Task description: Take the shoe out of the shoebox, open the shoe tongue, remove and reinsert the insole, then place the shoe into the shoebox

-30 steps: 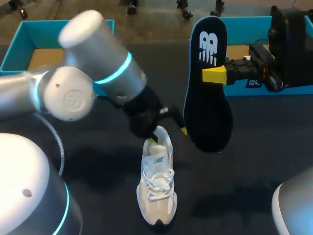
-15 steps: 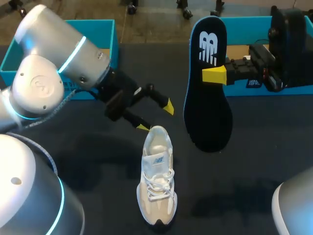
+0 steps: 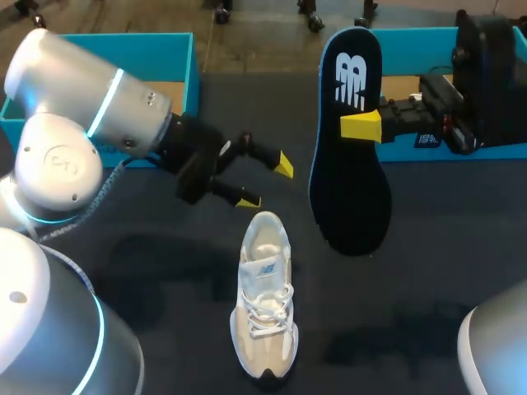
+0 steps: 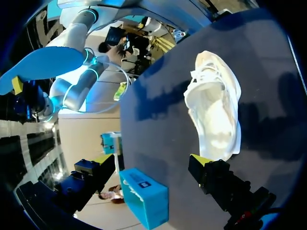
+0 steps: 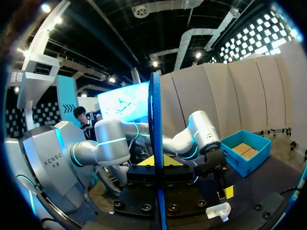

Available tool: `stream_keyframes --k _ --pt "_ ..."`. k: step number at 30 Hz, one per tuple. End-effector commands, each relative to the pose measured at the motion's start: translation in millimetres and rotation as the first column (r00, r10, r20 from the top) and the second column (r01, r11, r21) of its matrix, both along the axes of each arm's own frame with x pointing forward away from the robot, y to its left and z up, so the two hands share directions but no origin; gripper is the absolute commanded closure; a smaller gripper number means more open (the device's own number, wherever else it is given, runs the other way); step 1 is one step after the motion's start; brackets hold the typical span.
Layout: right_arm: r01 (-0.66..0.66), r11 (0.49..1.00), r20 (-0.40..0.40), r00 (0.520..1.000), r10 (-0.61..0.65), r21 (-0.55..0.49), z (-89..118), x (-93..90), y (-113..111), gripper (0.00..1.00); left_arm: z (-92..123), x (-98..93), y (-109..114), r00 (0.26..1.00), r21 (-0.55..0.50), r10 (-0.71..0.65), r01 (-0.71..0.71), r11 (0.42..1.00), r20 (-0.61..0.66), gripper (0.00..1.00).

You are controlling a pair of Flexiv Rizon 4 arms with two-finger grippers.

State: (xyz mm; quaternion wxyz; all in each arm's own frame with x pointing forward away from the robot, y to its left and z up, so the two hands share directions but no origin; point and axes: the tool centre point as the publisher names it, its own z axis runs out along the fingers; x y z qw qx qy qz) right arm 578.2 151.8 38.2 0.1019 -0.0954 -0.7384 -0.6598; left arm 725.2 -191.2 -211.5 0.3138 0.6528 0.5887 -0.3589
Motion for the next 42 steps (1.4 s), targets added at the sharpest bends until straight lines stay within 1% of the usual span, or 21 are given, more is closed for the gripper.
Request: stream_keyframes --k 1,6,8,12,14,17,19,21,23,25,27,29,30,42 --pt "-0.005 1.000 -0.002 1.000 0.005 -0.002 1 3.8 4 1.00 6 -2.1 2 1.000 -0.025 0.009 -0.008 1.000 0.014 0.00" --pt "-0.005 1.000 -0.002 1.000 0.005 -0.002 1 3.8 4 1.00 20 2.3 5 1.000 -0.089 0.013 -0.012 0.996 0.014 0.00" --pt "-0.005 1.000 -0.002 1.000 0.005 -0.002 1 3.8 4 1.00 28 3.7 9 1.000 -0.144 0.020 -0.017 0.989 0.020 0.00" --pt "-0.005 1.000 -0.002 1.000 0.005 -0.002 1 3.8 4 1.00 40 7.6 14 0.999 -0.217 0.037 -0.030 0.976 0.028 0.00" --pt "-0.008 1.000 -0.048 0.999 0.009 0.012 0 12.9 -1 1.00 45 10.2 14 0.998 -0.255 0.059 -0.051 0.966 0.027 0.00" --pt "-0.013 0.999 -0.084 0.996 0.016 0.031 5 25.2 -5 1.00 54 13.8 15 0.997 -0.297 0.075 -0.063 0.953 0.029 0.00" --pt "-0.019 0.999 -0.133 0.991 0.024 0.041 7 36.4 -10 1.00 61 16.6 15 0.996 -0.328 0.085 -0.071 0.942 0.029 0.00" --pt "-0.020 0.999 -0.162 0.986 0.027 0.048 6 49.0 -15 1.00 67 20.1 14 0.995 -0.351 0.098 -0.082 0.933 0.028 0.00" --pt "-0.017 0.999 -0.201 0.979 0.025 0.042 -1 63.2 -21 1.00 73 23.5 14 0.994 -0.364 0.102 -0.085 0.927 0.027 0.00" --pt "-0.019 0.999 -0.276 0.961 0.028 0.036 -10 77.6 -25 1.00 78 26.4 15 0.995 -0.382 0.100 -0.082 0.920 0.027 0.00" --pt "0.000 0.999 -0.317 0.948 0.015 0.049 -17 91.1 -28 1.00 84 29.3 15 0.992 -0.393 0.119 -0.096 0.915 0.034 0.00" --pt "0.030 0.999 -0.368 0.930 -0.011 0.046 -24 104.2 -31 1.00 90 32.6 15 0.984 -0.386 0.173 -0.144 0.911 0.042 0.00" --pt "0.034 0.998 -0.376 0.926 -0.013 0.051 -26 110.1 -33 1.00 94 35.2 17 0.981 -0.383 0.190 -0.164 0.909 0.030 0.00" --pt "0.034 0.998 -0.376 0.926 -0.013 0.051 -26 110.1 -33 1.00 94 35.2 17 0.981 -0.383 0.190 -0.164 0.909 0.030 0.00"
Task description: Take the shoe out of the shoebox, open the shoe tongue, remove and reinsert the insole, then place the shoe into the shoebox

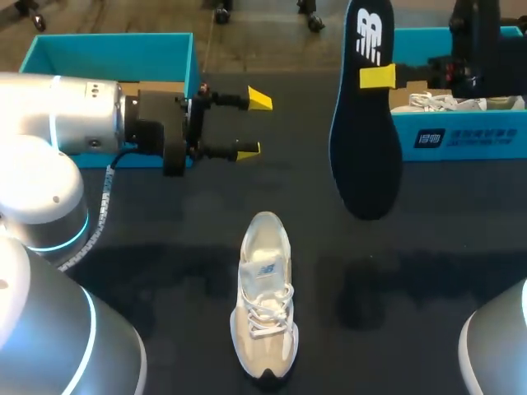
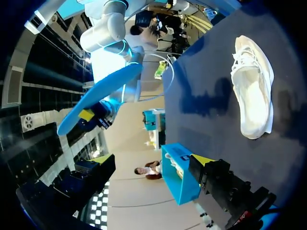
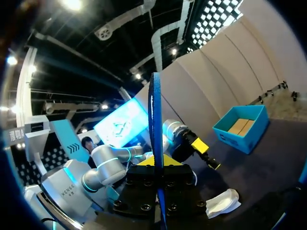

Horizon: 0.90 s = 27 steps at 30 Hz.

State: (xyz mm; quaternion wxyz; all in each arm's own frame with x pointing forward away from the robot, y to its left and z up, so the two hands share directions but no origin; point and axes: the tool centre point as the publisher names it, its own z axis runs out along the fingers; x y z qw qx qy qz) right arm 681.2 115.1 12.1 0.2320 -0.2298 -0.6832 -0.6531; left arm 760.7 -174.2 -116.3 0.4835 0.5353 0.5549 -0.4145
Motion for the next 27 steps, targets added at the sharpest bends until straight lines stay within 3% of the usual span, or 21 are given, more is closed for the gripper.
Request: stream_keyframes --k 1,10,15,26,27 --pt "-0.012 1.000 -0.001 1.000 0.012 -0.001 0 7.0 3 1.00 -1 -0.3 0 1.000 -0.001 0.001 -0.001 1.000 0.002 0.00" --pt "0.108 0.994 -0.186 0.977 -0.103 0.018 -27 52.9 -6 1.00 8 25.8 10 0.998 -0.153 -0.059 0.064 0.986 0.034 0.00" --pt "0.109 0.994 -0.274 0.957 -0.100 0.020 -32 71.9 2 1.00 23 30.0 13 0.989 -0.217 -0.132 0.142 0.966 0.060 0.00" --pt "0.109 0.994 -0.274 0.957 -0.100 0.020 -32 71.9 2 1.00 29 34.6 12 0.988 -0.214 -0.151 0.155 0.964 0.035 0.00" --pt "0.099 0.995 -0.311 0.946 -0.089 0.015 -36 77.9 9 1.00 27 34.4 10 0.985 -0.225 -0.169 0.172 0.959 0.036 0.00"
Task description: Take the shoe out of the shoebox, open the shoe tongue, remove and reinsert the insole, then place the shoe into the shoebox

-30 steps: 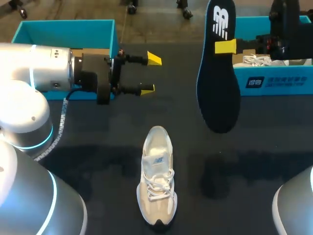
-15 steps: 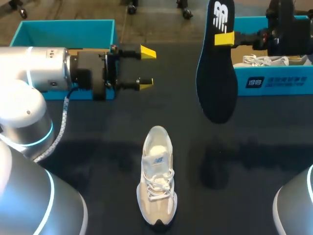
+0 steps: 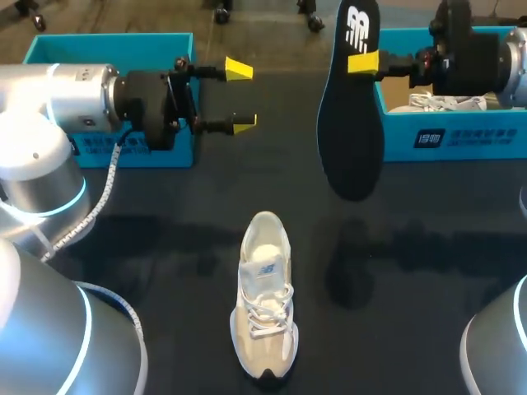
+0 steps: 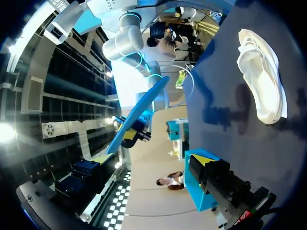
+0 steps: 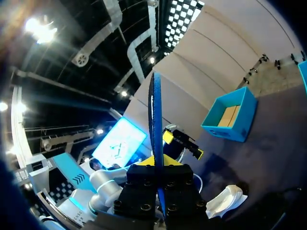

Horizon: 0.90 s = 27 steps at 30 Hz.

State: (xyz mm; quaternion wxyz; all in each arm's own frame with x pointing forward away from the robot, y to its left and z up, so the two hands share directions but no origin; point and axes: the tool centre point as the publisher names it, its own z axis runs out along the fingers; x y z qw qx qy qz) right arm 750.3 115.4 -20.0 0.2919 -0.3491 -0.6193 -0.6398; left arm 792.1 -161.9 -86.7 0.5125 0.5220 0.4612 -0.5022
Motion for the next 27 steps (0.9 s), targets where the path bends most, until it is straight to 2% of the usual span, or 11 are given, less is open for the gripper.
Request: stream_keyframes --k 1,5,13,26,27 --pt "-0.022 1.000 -0.058 0.998 0.021 -0.010 -7 13.4 12 1.00 -4 2.4 -3 0.999 -0.010 -0.036 0.036 0.999 0.002 0.00" --pt "-0.002 1.000 -0.169 0.986 0.007 0.030 -28 39.1 22 1.00 -7 0.3 -5 0.995 -0.047 -0.095 0.094 0.994 -0.012 0.00" --pt "-0.017 0.999 -0.296 0.955 0.025 0.030 -49 65.4 37 1.00 -9 -5.8 -8 0.992 -0.074 -0.121 0.118 0.990 -0.033 0.00" --pt "-0.017 0.999 -0.296 0.955 0.025 0.030 -49 65.4 37 1.00 -10 -6.5 -12 0.992 -0.067 -0.119 0.117 0.991 -0.029 0.00" --pt "-0.013 0.998 -0.306 0.952 0.031 0.060 -51 69.4 40 1.00 -11 -6.9 -14 0.993 -0.060 -0.115 0.113 0.992 -0.024 0.00"
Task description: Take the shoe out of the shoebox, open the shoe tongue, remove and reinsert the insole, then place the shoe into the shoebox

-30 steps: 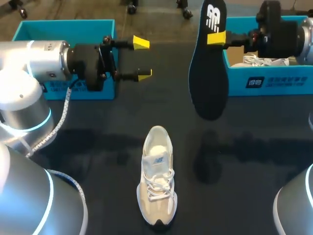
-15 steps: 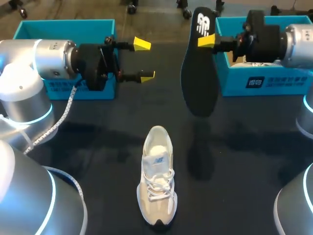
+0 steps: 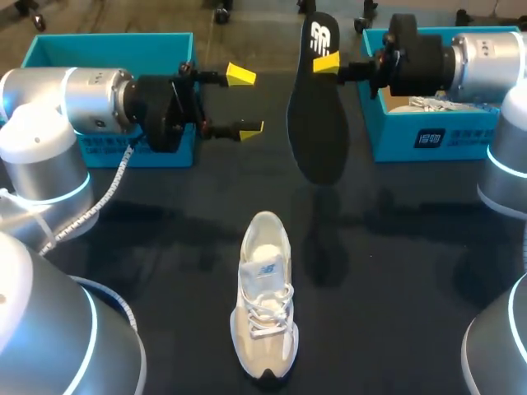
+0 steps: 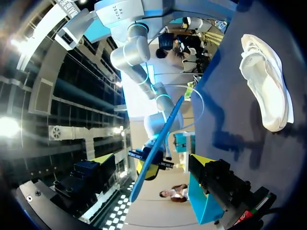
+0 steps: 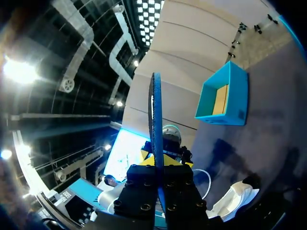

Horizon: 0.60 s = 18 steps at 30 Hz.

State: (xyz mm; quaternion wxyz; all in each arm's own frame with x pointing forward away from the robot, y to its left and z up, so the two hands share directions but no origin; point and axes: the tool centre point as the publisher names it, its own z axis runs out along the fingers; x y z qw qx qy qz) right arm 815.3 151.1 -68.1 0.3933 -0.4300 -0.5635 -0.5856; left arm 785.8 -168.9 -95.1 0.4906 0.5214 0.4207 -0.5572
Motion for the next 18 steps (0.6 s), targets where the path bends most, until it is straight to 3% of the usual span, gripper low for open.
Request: stream_keyframes --k 1,6,18 --pt "0.005 0.999 -0.031 1.000 -0.004 0.039 -5 7.3 6 1.00 -3 -0.8 -10 1.000 0.016 0.011 -0.011 1.000 0.009 0.00" --pt "-0.004 0.999 -0.167 0.986 0.010 0.036 -14 9.6 13 1.00 -5 -0.8 -18 1.000 0.018 0.014 -0.014 1.000 0.011 0.00" --pt "0.005 1.000 -0.260 0.966 0.000 0.021 -26 17.3 21 1.00 -16 1.4 -31 0.999 0.040 0.034 -0.034 0.999 0.012 0.00"
